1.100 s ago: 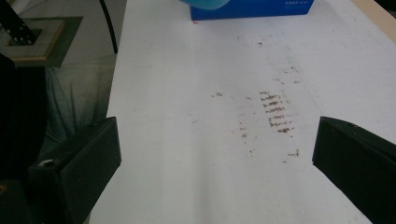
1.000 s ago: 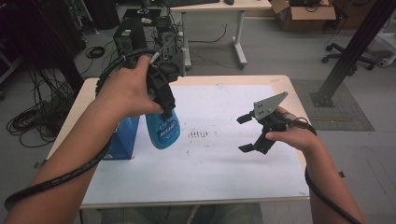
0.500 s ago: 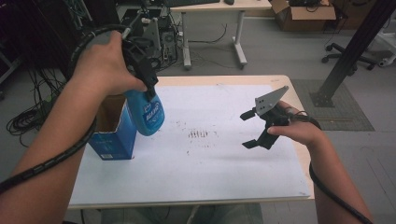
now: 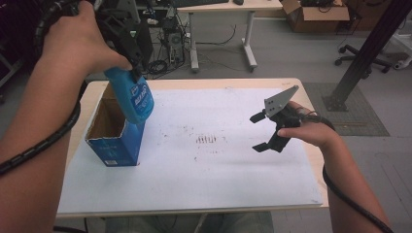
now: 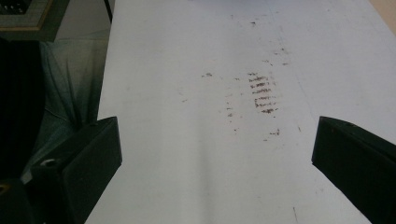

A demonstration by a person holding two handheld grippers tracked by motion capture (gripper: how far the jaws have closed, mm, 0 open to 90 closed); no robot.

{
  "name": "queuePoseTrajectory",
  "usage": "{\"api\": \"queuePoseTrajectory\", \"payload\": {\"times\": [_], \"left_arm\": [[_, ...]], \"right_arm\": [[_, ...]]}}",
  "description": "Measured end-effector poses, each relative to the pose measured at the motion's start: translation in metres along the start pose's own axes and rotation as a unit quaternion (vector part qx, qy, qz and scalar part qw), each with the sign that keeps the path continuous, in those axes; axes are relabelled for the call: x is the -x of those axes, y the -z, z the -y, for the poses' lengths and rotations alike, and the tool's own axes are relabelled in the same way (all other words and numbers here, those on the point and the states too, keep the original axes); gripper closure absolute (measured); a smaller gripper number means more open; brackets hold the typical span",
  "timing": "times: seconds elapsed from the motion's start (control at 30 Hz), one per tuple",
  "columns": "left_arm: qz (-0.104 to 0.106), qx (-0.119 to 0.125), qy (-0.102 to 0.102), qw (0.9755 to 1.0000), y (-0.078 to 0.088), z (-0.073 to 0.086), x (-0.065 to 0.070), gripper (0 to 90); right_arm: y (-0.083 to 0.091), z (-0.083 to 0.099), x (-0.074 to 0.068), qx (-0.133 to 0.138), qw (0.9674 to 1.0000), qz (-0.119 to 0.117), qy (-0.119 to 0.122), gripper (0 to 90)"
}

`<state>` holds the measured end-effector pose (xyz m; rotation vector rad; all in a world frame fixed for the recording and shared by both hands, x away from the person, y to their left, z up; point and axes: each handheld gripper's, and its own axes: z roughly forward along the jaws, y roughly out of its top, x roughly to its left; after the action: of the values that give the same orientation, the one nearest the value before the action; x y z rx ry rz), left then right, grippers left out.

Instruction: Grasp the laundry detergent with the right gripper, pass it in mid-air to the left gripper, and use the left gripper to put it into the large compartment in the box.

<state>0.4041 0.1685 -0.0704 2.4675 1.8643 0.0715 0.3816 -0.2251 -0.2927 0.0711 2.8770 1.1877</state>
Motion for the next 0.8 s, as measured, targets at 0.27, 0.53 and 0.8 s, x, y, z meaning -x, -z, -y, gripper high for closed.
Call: {"api": "queuePoseTrajectory", "payload": {"times": [0.27,0.53,0.8], "left_arm": [[-0.001,0.001,0.041,0.9992,0.006,0.002,-0.028,38.3],[-0.005,-0.007,0.061,0.9981,0.003,-0.001,-0.043,38.3],[-0.005,-0.009,0.077,0.9970,-0.003,-0.002,-0.058,38.3]], "right_arm": [[0.005,-0.009,0.005,-0.023,0.9997,-0.005,0.003,1.9],[0.014,-0.023,0.011,-0.051,0.9986,-0.006,0.008,2.0],[0.015,-0.031,0.016,-0.100,0.9949,-0.006,0.007,2.4]]}}
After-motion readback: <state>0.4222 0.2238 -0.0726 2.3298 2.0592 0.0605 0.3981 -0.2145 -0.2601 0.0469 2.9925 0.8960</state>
